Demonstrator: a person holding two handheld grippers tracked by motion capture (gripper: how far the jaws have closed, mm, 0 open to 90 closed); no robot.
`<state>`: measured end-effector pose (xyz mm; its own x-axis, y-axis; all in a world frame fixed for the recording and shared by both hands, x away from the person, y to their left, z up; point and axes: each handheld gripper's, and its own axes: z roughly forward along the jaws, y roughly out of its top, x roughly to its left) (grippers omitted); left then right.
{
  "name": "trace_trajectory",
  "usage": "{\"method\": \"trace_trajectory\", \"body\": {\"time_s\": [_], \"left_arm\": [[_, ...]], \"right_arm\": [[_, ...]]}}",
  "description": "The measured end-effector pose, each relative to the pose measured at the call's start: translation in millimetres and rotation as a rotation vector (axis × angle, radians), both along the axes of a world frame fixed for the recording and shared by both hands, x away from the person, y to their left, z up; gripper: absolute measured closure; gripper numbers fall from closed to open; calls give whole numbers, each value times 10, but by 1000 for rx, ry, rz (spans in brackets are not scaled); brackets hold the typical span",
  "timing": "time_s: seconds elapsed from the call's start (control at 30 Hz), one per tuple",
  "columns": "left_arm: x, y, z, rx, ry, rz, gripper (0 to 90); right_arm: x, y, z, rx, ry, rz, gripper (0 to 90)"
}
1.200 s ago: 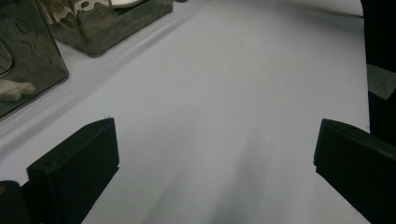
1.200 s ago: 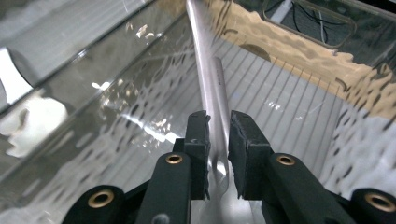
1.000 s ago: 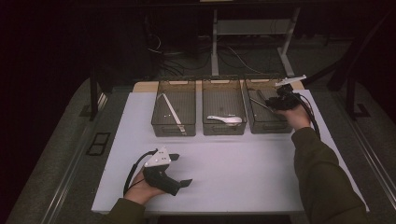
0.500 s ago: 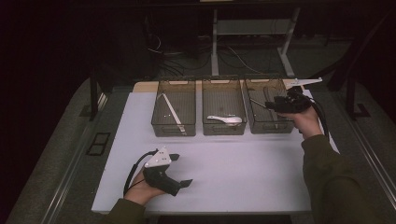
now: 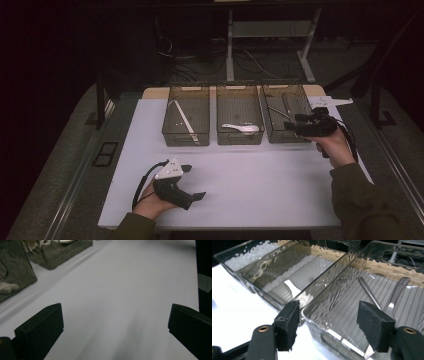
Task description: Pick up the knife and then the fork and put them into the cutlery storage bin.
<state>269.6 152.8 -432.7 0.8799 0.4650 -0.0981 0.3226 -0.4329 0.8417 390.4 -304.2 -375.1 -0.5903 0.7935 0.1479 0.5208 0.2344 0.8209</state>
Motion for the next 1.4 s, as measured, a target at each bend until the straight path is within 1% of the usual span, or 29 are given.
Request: {"method": "trace_trajectory", "body": {"time_s": [0.03,0.1,0.17,0.23,0.47,0.6,0.7,0.8,0.97,1.13,1.27,1.33,1.4], "left_arm": [[-2,1,3,4,1,-2,0],[-4,2,1,7,1,-3,0],[-2,4,-2,9,2,0,0],[-3,6,2,7,1,2,0],[2,2,0,5,-1,3,0],[0,11,2,5,3,7,0],[-1,13,0,4,4,8,0],[-3,13,1,4,4,7,0],[-3,16,3,-2,0,10,0],[-4,15,6,2,1,10,0],[-8,14,10,2,1,13,0],[-7,15,11,2,-6,10,0],[-10,14,11,-2,-4,13,0]], "right_arm": [[-41,15,-5,-9,-5,-5,315],[-119,41,-15,-33,-12,1,298],[-200,66,-24,-42,-15,11,291],[-282,86,-26,-47,-30,19,284],[-542,113,-36,-5,-50,63,264],[-646,122,-85,-5,-65,71,239],[-713,121,-123,-1,-67,70,221],[-775,108,-160,-2,-77,81,221],[-881,81,-238,11,-96,100,221],[-1007,72,-337,26,-79,121,216],[-1113,77,-418,26,-90,149,216],[-1160,82,-452,24,-89,163,216],[-1208,90,-473,30,-84,175,215]]}}
